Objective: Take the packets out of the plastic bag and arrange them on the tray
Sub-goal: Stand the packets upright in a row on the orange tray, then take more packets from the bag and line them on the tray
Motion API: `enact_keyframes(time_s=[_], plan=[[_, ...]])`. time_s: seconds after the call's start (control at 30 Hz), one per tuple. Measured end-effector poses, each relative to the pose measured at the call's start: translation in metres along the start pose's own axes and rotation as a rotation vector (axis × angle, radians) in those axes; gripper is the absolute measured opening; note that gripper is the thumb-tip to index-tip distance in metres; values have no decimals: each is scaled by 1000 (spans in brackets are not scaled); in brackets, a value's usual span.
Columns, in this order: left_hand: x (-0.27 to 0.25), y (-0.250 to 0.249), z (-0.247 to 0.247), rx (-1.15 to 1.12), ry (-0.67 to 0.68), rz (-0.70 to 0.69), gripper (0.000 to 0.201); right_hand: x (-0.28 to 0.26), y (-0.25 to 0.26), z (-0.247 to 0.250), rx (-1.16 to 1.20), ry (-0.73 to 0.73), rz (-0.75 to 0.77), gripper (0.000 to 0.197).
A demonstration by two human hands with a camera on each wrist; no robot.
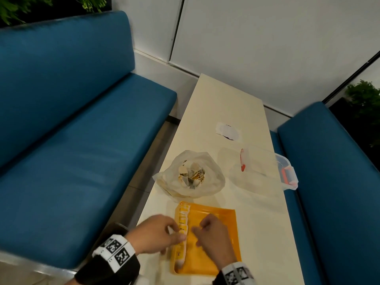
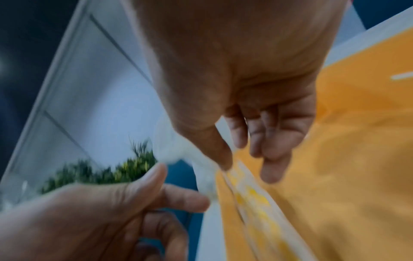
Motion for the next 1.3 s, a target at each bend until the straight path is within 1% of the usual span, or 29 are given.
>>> enact_keyframes(time_s=[0.07,0.1,0.13,0.2,0.27,0.33,0.4,0.43,0.57,0.6,0.67,0.7,0.77,0.87,0.97,1.1,1.2,1.3], plan=[[-4,-30,27,47,-161,-120,27,9,16,37,126,-223,58,23],[-3,-45,38,58,-239,-170,24,12,25,53,202,-301,88,26],[0,-60,48,60,-305,-212,21,16,33,67,261,-343,114,31],[14,-88,63,76,-395,-271,16,29,45,80,287,-355,162,42],[42,-104,68,164,-416,-291,21,43,53,78,232,-311,187,42],[76,-112,66,337,-384,-248,27,55,57,72,201,-280,211,25],[105,-115,60,501,-309,-167,29,60,58,68,187,-285,238,6],[117,-116,59,562,-270,-136,30,62,57,67,191,-284,247,2],[148,-119,55,658,-147,-70,48,66,54,72,181,-266,277,10],[154,-118,55,680,-124,-60,48,67,53,73,181,-256,280,9],[171,-115,52,748,-95,-37,37,71,49,76,171,-235,280,9],[178,-112,51,768,-83,-24,35,73,47,78,170,-226,282,10],[190,-109,48,769,-68,-13,41,77,44,83,170,-225,287,10],[213,-102,39,775,-51,-40,50,82,41,91,177,-233,267,9],[231,-96,33,781,-47,-61,55,86,36,95,210,-230,244,12],[236,-99,31,823,-42,-76,47,89,33,98,228,-233,230,16],[236,-101,30,864,-40,-99,46,90,32,101,235,-235,227,17],[231,-103,35,826,-61,-111,44,90,31,102,229,-237,232,18]])
Point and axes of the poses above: each hand's wrist, its own x-axis towards the middle knuckle, its own z-axis out of the back of the hand, y = z × x, the point moved 1 cm from there along x, towards the middle knuckle
